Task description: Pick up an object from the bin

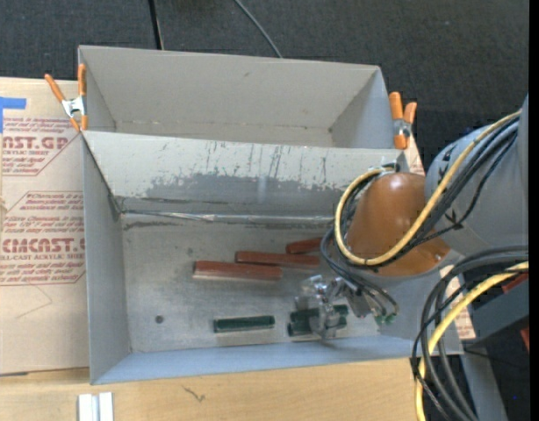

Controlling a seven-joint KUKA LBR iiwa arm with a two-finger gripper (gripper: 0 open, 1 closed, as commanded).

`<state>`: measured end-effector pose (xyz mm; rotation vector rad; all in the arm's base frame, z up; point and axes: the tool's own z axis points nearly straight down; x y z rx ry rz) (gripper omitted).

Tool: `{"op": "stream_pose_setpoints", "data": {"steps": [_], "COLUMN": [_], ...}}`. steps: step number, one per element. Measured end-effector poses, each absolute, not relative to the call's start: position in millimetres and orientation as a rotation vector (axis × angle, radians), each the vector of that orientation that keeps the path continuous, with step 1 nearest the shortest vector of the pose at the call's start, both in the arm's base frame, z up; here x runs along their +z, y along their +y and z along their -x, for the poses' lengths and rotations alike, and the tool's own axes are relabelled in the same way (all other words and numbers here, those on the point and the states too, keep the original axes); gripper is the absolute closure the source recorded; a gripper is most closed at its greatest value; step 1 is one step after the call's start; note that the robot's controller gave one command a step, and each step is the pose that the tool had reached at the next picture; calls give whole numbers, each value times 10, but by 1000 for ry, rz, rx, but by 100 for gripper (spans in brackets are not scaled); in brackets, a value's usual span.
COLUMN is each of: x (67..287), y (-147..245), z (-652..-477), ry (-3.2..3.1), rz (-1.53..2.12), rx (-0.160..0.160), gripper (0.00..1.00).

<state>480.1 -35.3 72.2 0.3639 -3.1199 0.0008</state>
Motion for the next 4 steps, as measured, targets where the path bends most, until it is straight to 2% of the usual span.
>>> {"op": "stream_pose_setpoints", "data": {"steps": [1,2,3,4], "x": [725,2581,2540,1540], "y": [-353,-487,-483,-153], "z": [-4804,-5634,-5611,-5375], "ry": [-3121,-3111,-3102,-3089], "rz": [-364,-524,-523,-563], "rx": [1,4,-1,-4], "gripper": [100,100,100,0]}}
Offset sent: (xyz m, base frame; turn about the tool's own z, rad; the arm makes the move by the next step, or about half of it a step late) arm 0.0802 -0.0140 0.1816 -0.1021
